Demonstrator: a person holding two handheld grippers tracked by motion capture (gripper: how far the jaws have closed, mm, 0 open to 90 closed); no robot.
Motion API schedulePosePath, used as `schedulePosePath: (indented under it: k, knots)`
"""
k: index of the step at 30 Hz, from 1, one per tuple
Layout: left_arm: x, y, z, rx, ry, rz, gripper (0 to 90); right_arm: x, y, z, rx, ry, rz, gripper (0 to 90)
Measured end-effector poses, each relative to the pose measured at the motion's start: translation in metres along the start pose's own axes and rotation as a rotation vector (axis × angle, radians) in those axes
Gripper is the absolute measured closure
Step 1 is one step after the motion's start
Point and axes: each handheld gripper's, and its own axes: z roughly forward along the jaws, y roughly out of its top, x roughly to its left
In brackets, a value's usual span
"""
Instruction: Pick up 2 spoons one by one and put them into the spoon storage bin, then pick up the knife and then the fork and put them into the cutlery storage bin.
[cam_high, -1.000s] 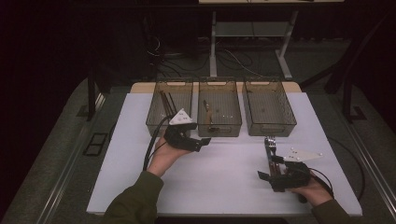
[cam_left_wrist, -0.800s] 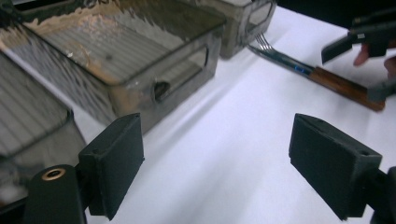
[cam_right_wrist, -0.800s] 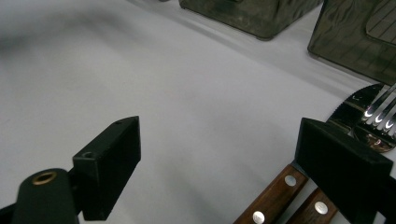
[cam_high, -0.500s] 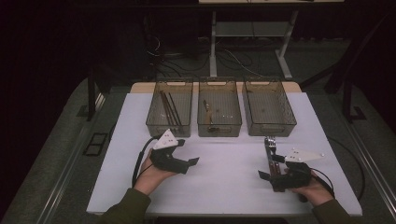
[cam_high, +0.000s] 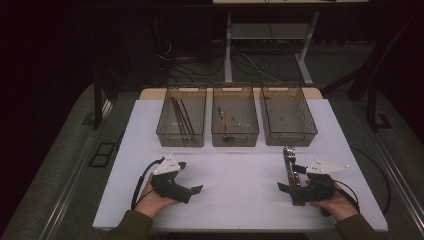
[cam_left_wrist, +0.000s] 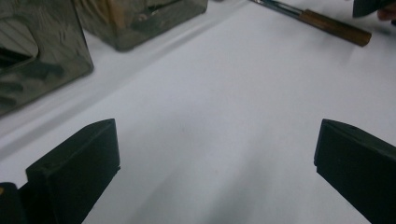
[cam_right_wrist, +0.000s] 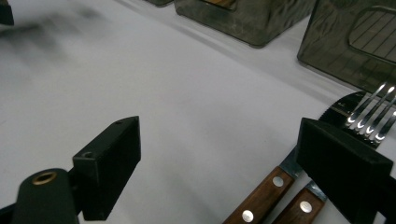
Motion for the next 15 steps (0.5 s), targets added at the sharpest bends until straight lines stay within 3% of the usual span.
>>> schedulePosePath:
  k: [6, 12, 15]
  knots:
    - [-0.002, -0.004, -0.007, -0.015, 0.007, -0.018, 0.0, -0.003, 0.001, -0.003, 0.007, -0.013, 0.021, 14.1]
    - [-0.001, -0.003, -0.006, -0.014, 0.004, -0.022, 0.0, -0.013, 0.008, -0.005, 0.065, -0.03, 0.097, 14.1]
    - [-0.002, -0.003, -0.005, -0.01, 0.001, -0.016, 0.0, -0.021, 0.012, -0.009, 0.079, -0.031, 0.108, 14.1]
